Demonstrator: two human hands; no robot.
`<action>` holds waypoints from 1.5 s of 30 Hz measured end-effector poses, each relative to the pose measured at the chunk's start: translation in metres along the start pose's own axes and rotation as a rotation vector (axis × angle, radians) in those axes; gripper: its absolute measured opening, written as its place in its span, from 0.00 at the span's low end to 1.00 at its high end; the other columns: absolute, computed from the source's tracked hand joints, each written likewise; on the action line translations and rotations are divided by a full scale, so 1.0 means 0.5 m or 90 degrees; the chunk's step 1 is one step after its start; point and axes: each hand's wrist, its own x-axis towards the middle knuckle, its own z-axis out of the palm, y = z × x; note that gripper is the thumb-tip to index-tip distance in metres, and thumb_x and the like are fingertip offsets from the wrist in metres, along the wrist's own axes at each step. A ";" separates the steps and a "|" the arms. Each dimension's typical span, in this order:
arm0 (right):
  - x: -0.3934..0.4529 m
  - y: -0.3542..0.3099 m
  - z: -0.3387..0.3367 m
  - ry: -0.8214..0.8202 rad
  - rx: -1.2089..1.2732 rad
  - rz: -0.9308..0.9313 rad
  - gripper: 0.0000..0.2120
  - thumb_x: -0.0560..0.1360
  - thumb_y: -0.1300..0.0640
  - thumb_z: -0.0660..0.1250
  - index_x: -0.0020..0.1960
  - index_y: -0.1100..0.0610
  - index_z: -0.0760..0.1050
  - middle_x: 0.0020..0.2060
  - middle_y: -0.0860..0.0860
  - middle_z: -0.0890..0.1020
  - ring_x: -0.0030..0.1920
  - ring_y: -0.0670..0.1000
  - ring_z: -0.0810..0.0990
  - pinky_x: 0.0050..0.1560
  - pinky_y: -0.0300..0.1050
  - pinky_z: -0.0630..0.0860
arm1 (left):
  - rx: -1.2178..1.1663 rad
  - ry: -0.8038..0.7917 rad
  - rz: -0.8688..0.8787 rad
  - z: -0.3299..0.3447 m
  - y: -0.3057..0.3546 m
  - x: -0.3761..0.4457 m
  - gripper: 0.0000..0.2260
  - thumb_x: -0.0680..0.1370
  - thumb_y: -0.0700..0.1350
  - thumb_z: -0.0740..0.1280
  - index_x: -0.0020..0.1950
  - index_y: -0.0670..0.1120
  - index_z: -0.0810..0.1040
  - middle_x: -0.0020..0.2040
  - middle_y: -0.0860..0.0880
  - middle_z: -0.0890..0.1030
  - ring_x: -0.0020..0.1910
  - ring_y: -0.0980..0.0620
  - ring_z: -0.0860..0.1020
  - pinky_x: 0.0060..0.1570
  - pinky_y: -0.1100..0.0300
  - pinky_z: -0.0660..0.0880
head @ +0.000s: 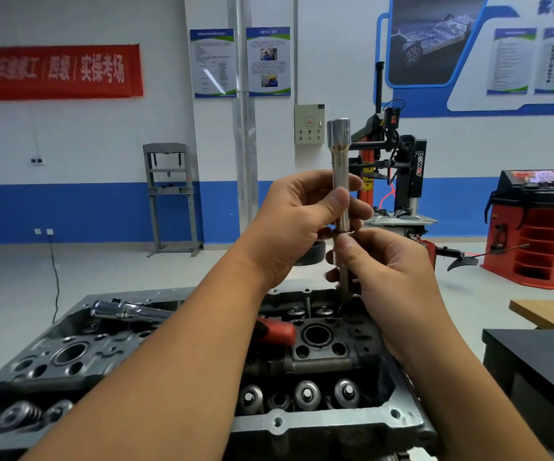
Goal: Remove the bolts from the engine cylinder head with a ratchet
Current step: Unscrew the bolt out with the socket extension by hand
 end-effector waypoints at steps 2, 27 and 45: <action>-0.002 0.002 -0.003 0.035 -0.006 -0.008 0.04 0.74 0.51 0.78 0.46 0.45 0.84 0.38 0.51 0.87 0.40 0.57 0.87 0.43 0.59 0.84 | 0.008 0.029 0.017 0.001 0.002 0.000 0.04 0.79 0.40 0.72 0.53 0.44 0.81 0.43 0.44 0.86 0.42 0.48 0.84 0.43 0.59 0.81; -0.003 -0.010 0.000 -0.012 -0.032 0.005 0.05 0.82 0.57 0.69 0.49 0.51 0.83 0.40 0.47 0.87 0.41 0.52 0.87 0.41 0.47 0.81 | -0.033 0.013 -0.008 -0.002 0.007 -0.004 0.08 0.86 0.41 0.62 0.56 0.44 0.81 0.46 0.47 0.87 0.45 0.48 0.83 0.47 0.55 0.81; -0.005 -0.022 -0.007 0.006 0.122 0.073 0.13 0.65 0.46 0.79 0.42 0.54 0.83 0.37 0.56 0.86 0.38 0.55 0.84 0.38 0.49 0.82 | -0.011 0.008 -0.003 0.000 0.010 -0.006 0.06 0.79 0.41 0.71 0.54 0.41 0.80 0.45 0.44 0.87 0.45 0.45 0.84 0.51 0.44 0.82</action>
